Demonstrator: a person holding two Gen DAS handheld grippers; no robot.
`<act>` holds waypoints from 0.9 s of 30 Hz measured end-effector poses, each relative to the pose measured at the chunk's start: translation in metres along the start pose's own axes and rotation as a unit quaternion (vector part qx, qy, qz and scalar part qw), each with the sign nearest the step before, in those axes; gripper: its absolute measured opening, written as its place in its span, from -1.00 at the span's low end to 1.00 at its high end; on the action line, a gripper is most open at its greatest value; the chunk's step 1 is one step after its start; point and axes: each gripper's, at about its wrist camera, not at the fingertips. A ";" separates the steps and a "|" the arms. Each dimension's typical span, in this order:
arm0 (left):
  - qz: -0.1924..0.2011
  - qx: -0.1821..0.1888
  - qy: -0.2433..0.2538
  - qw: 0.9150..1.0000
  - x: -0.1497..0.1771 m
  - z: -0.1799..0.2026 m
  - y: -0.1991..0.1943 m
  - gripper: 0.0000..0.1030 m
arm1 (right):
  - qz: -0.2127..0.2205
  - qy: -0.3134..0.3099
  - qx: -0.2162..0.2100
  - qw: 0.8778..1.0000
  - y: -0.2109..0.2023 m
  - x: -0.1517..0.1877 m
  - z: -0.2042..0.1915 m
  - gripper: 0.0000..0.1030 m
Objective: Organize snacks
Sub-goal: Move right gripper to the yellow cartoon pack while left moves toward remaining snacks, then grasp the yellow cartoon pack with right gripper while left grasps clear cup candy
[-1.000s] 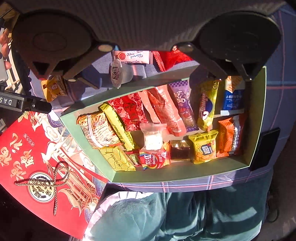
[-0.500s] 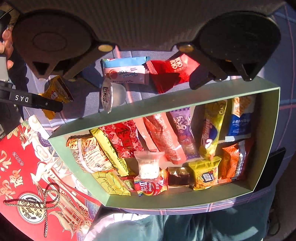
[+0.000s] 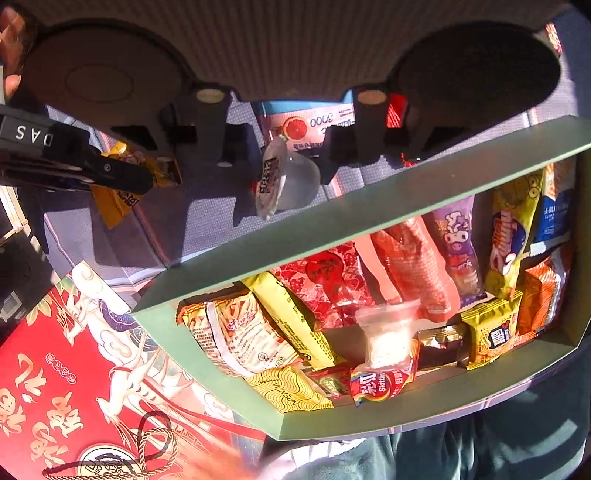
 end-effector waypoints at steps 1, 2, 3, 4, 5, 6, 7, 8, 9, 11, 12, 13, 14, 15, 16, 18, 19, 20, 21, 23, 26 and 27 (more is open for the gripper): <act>0.000 0.002 0.003 1.000 0.001 0.001 -0.001 -0.42 | 0.000 0.000 -0.001 1.000 0.000 0.001 0.000 -0.49; -0.002 0.010 0.005 1.000 0.004 0.000 -0.004 -0.44 | 0.003 0.000 -0.002 1.000 -0.001 0.003 0.001 -0.47; -0.005 0.017 0.006 1.000 0.007 0.000 -0.006 -0.46 | 0.004 0.001 -0.003 1.000 -0.002 0.005 0.001 -0.45; -0.008 0.023 0.006 1.000 0.011 -0.001 -0.008 -0.49 | 0.005 0.002 -0.003 1.000 -0.003 0.006 0.001 -0.43; -0.012 0.026 0.006 1.000 0.016 -0.003 -0.010 -0.49 | 0.007 0.001 -0.004 1.000 -0.004 0.008 0.001 -0.38; -0.013 0.029 0.006 0.999 0.021 -0.004 -0.012 -0.49 | 0.009 -0.001 -0.004 1.000 -0.005 0.010 0.000 -0.32; -0.014 0.028 0.009 0.999 0.025 -0.005 -0.015 -0.49 | 0.011 -0.005 -0.004 1.000 -0.006 0.012 -0.002 -0.28; -0.016 0.028 0.009 0.999 0.029 -0.005 -0.018 -0.49 | 0.017 -0.011 -0.004 1.000 -0.008 0.016 -0.004 -0.20; -0.016 0.027 0.009 0.999 0.031 -0.005 -0.019 -0.49 | 0.022 -0.018 -0.003 1.000 -0.009 0.019 -0.005 -0.15; -0.016 0.021 0.003 1.000 0.029 -0.007 -0.020 -0.46 | 0.034 -0.038 0.007 0.999 -0.011 0.026 -0.012 -0.15; -0.012 0.014 0.000 1.000 0.028 -0.008 -0.021 -0.41 | 0.037 -0.043 0.011 0.998 -0.012 0.027 -0.014 -0.15; -0.009 0.009 0.000 1.000 0.026 -0.009 -0.021 -0.25 | 0.038 -0.044 0.013 0.998 -0.013 0.029 -0.015 -0.15; -0.004 0.004 0.000 1.000 0.024 -0.009 -0.023 -0.06 | 0.037 -0.042 0.013 0.998 -0.013 0.029 -0.015 -0.15; 0.001 -0.002 0.002 1.000 0.021 -0.009 -0.023 0.02 | 0.037 -0.039 0.012 0.999 -0.014 0.030 -0.014 -0.15; 0.003 -0.005 0.004 1.000 0.019 -0.009 -0.023 0.11 | 0.036 -0.038 0.012 0.999 -0.013 0.030 -0.013 -0.16; 0.004 -0.010 0.008 1.000 0.014 -0.009 -0.021 0.20 | 0.037 -0.047 0.018 0.998 -0.015 0.031 -0.015 -0.37; 0.003 -0.011 0.010 1.000 0.011 -0.009 -0.018 0.28 | 0.036 -0.051 0.018 0.998 -0.014 0.032 -0.015 -0.41; 0.000 -0.009 0.012 1.000 0.010 -0.008 -0.015 0.29 | 0.036 -0.051 0.018 0.998 -0.014 0.033 -0.015 -0.42; -0.005 -0.005 0.015 1.000 0.009 -0.008 -0.011 0.28 | 0.037 -0.052 0.018 0.998 -0.014 0.033 -0.015 -0.43; -0.012 0.000 0.029 1.000 0.012 -0.002 -0.005 -0.26 | 0.039 -0.051 0.017 0.998 -0.014 0.034 -0.013 -0.43; -0.002 -0.004 0.044 0.999 0.018 0.005 -0.008 -0.41 | 0.041 -0.047 0.015 0.998 -0.013 0.035 -0.011 -0.43; 0.003 0.001 0.037 0.999 0.019 0.005 -0.012 -0.43 | 0.041 -0.047 0.016 0.998 -0.013 0.035 -0.012 -0.43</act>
Point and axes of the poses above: each gripper's, at about its wrist camera, not at the fingertips, and y roughly the way its jaws point, z to its right, x to its underside, and after that the axes turned 10 degrees about x, right-handed
